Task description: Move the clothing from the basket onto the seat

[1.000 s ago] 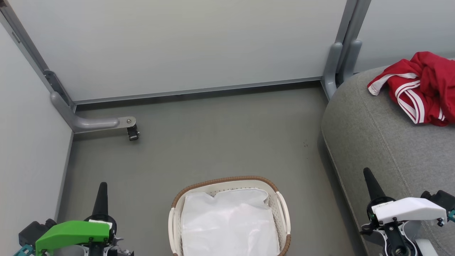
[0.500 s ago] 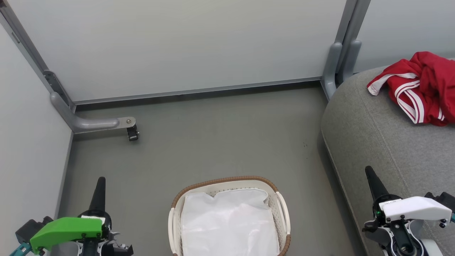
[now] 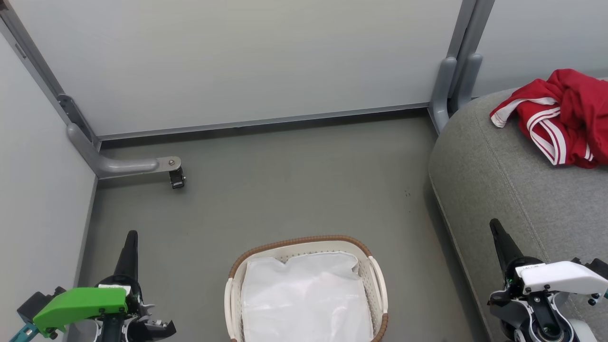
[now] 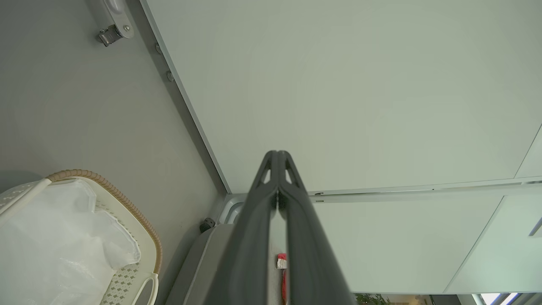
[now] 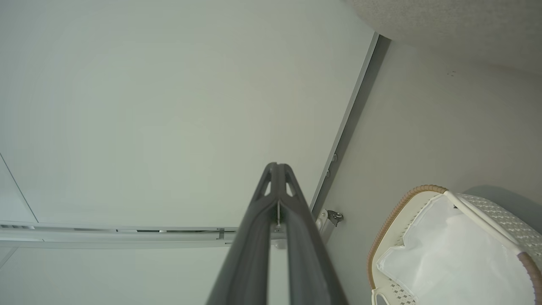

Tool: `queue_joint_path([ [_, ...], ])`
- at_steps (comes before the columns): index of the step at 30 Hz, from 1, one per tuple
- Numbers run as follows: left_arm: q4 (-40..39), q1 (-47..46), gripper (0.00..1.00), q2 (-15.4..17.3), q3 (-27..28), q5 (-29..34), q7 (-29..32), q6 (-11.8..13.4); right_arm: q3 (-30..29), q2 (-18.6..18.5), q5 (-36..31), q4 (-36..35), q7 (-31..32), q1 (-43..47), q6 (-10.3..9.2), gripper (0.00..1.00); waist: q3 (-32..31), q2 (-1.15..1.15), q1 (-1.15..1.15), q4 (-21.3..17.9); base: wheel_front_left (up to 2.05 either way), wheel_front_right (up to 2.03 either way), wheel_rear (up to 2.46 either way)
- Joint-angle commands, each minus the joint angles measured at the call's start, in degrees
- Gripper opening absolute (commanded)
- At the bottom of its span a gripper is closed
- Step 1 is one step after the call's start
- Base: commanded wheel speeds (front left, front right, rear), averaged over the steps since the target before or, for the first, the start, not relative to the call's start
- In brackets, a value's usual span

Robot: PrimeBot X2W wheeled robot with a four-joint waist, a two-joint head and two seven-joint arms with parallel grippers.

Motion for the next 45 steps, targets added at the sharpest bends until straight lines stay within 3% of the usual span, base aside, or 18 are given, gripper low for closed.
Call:
queue_joint_path([
  [1, -0.5, -1.2, 0.0, 0.1, 0.3, -1.1, 0.4, -0.3, -0.4, -0.3, 1.3, -0.5, 0.4, -0.9, -0.03, 0.0, 0.0, 0.0, 0.0, 0.0, 0.0, 0.0, 0.0],
  [22, -0.7, -2.0, 0.0, 0.1, 1.5, -7.9, 2.6, -0.9, -1.4, -0.4, 9.4, -1.0, 2.4, -0.8, -0.02, 0.0, -0.1, 0.0, 0.0, -0.1, 0.0, 0.0, 0.0],
  [45, -0.7, -1.9, 0.0, 0.1, 1.4, -7.7, 2.5, -0.8, -1.3, -0.4, 9.2, -1.0, 2.4, -0.8, -0.02, 0.0, -0.1, 0.0, 0.0, -0.1, 0.0, 0.0, 0.0],
])
